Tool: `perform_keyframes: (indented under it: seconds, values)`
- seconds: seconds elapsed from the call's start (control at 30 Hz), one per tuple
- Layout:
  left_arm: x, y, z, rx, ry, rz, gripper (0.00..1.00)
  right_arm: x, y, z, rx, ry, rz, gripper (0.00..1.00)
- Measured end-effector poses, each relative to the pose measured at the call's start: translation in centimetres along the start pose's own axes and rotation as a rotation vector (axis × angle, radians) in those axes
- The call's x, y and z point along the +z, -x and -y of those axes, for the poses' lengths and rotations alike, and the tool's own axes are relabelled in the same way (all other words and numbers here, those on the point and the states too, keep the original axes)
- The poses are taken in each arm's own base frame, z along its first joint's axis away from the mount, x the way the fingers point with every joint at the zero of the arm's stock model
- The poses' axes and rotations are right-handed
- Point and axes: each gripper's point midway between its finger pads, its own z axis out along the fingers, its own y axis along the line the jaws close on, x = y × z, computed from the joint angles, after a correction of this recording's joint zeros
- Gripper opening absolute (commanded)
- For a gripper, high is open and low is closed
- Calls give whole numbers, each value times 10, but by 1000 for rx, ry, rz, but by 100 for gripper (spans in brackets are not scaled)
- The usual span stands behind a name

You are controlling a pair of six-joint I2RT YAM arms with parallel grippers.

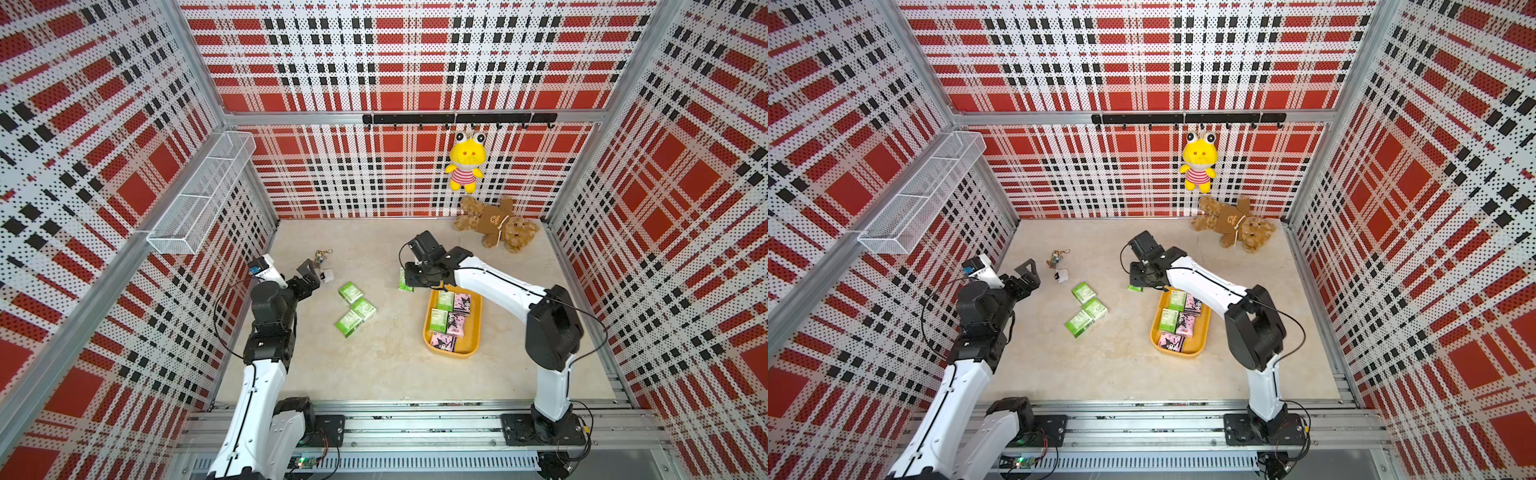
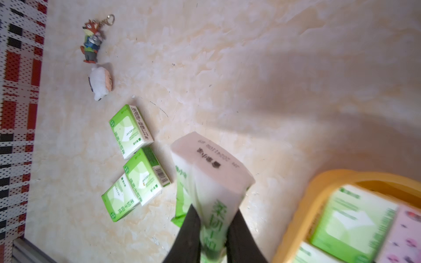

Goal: Put the pocket tissues into the storage box
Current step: Pick up the pocket tissues from the center of the board, then place the pocket tissues in the storage box.

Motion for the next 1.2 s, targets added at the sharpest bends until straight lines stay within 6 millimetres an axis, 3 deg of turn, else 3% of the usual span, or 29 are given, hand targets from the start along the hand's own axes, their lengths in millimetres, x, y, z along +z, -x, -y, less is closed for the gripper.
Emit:
perform_keyframes:
  seconds: [0.17,0.27,0.33,0.7,1.2]
  values:
    - [0,-1,1,-13,-3,-3,100,-49,8,57,39,-29,65,4]
    - [1,-2,0,-20,-4,-7,100,-65,6,87,50,-53,74,4]
    - [2,-2,0,-24,-3,-10,100,-67,2,98,41,-65,62,4]
    - [2,-3,0,-42,-3,-11,100,-36,-56,112,1,-47,-114,3]
    - [4,0,1,-42,-3,-11,100,12,-70,110,22,4,-189,4]
